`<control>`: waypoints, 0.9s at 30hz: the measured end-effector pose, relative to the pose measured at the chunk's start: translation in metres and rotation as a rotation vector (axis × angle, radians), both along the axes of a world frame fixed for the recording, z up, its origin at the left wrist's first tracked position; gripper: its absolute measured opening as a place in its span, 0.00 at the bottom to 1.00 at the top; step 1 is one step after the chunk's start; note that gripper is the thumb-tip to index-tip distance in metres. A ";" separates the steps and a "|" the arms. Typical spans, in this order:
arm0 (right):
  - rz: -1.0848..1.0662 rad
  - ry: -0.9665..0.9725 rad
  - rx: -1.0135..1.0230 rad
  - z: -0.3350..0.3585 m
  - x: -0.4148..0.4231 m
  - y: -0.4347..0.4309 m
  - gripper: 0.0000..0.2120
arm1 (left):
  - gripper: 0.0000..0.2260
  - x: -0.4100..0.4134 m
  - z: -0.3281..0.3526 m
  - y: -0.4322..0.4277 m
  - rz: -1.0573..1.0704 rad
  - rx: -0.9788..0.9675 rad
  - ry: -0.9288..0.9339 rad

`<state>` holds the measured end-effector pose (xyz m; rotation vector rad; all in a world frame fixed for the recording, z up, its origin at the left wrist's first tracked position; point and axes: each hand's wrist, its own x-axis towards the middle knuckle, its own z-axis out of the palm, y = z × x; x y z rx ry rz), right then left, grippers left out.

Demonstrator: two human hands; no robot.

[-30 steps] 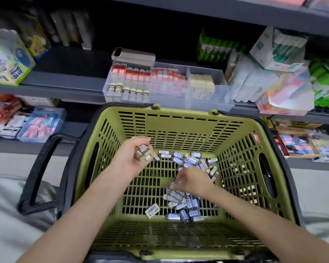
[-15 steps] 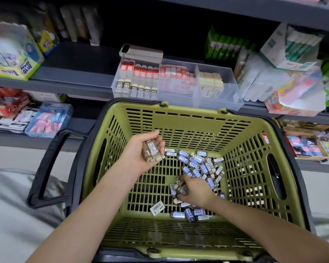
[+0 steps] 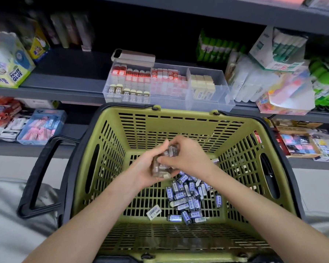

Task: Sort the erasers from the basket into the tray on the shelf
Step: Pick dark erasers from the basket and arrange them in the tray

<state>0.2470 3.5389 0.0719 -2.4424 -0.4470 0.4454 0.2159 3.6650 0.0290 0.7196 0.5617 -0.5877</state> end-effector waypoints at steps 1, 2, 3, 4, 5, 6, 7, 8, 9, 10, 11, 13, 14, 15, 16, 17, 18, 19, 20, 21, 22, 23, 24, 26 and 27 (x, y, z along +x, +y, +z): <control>0.038 0.033 0.030 0.003 0.000 0.003 0.13 | 0.16 0.000 0.001 0.001 0.011 0.000 -0.001; 0.059 0.082 0.080 0.006 0.001 0.003 0.12 | 0.15 0.000 0.002 0.002 0.021 0.009 -0.004; 0.074 0.133 0.125 0.010 0.002 0.002 0.13 | 0.16 0.001 0.003 0.003 0.027 0.021 -0.009; 0.083 0.187 0.160 0.013 0.003 -0.001 0.15 | 0.16 0.002 0.003 0.003 0.029 0.029 -0.013; 0.084 0.244 0.188 0.017 0.005 -0.004 0.17 | 0.16 0.002 0.004 0.004 0.029 0.029 -0.017; 0.075 0.303 0.225 0.020 0.006 -0.008 0.20 | 0.15 0.003 0.005 0.004 0.029 0.027 -0.025; 0.055 0.362 0.280 0.021 0.008 -0.012 0.23 | 0.15 0.003 0.006 0.003 0.030 0.027 -0.037; 0.025 0.393 0.349 0.022 0.010 -0.016 0.25 | 0.15 0.004 0.007 0.003 0.030 0.033 -0.053; -0.020 0.389 0.415 0.022 0.013 -0.022 0.24 | 0.14 0.004 0.007 0.003 0.038 0.035 -0.067; -0.073 0.362 0.471 0.021 0.016 -0.029 0.20 | 0.14 0.005 0.008 0.003 0.061 0.027 -0.071; -0.124 0.334 0.499 0.016 0.019 -0.036 0.15 | 0.14 0.005 0.008 0.004 0.098 0.014 -0.064; -0.138 0.315 0.396 -0.002 0.020 -0.051 0.07 | 0.13 0.008 0.010 0.007 0.170 -0.010 -0.051; -0.081 0.318 0.267 -0.016 0.017 -0.057 0.05 | 0.13 0.009 0.011 0.008 0.197 -0.022 -0.050; 0.004 0.329 0.124 -0.033 0.012 -0.060 0.06 | 0.13 0.009 0.013 0.010 0.221 -0.040 -0.053; 0.104 0.350 -0.001 -0.052 0.004 -0.061 0.09 | 0.12 0.010 0.015 0.012 0.241 -0.064 -0.060; 0.214 0.367 -0.093 -0.071 -0.006 -0.058 0.13 | 0.10 0.010 0.017 0.013 0.255 -0.090 -0.070; 0.329 0.356 -0.156 -0.088 -0.015 -0.053 0.17 | 0.09 0.010 0.019 0.014 0.263 -0.114 -0.082; 0.439 0.315 -0.200 -0.104 -0.023 -0.045 0.19 | 0.08 0.010 0.021 0.015 0.267 -0.136 -0.095; 0.538 0.261 -0.241 -0.119 -0.029 -0.037 0.21 | 0.07 0.010 0.023 0.015 0.269 -0.156 -0.104; 0.618 0.213 -0.281 -0.132 -0.034 -0.029 0.22 | 0.07 0.009 0.024 0.016 0.268 -0.170 -0.111; 0.680 0.177 -0.323 -0.141 -0.037 -0.021 0.23 | 0.08 0.009 0.026 0.017 0.266 -0.177 -0.116; 0.727 0.148 -0.363 -0.149 -0.038 -0.014 0.24 | 0.08 0.009 0.026 0.017 0.267 -0.182 -0.118; 0.763 0.119 -0.394 -0.154 -0.037 -0.009 0.23 | 0.09 0.008 0.027 0.017 0.273 -0.185 -0.113; 0.815 0.074 -0.421 -0.159 -0.035 -0.003 0.21 | 0.11 0.008 0.029 0.018 0.289 -0.188 -0.094; 0.832 0.060 -0.419 -0.161 -0.034 -0.002 0.20 | 0.12 0.008 0.029 0.019 0.296 -0.188 -0.090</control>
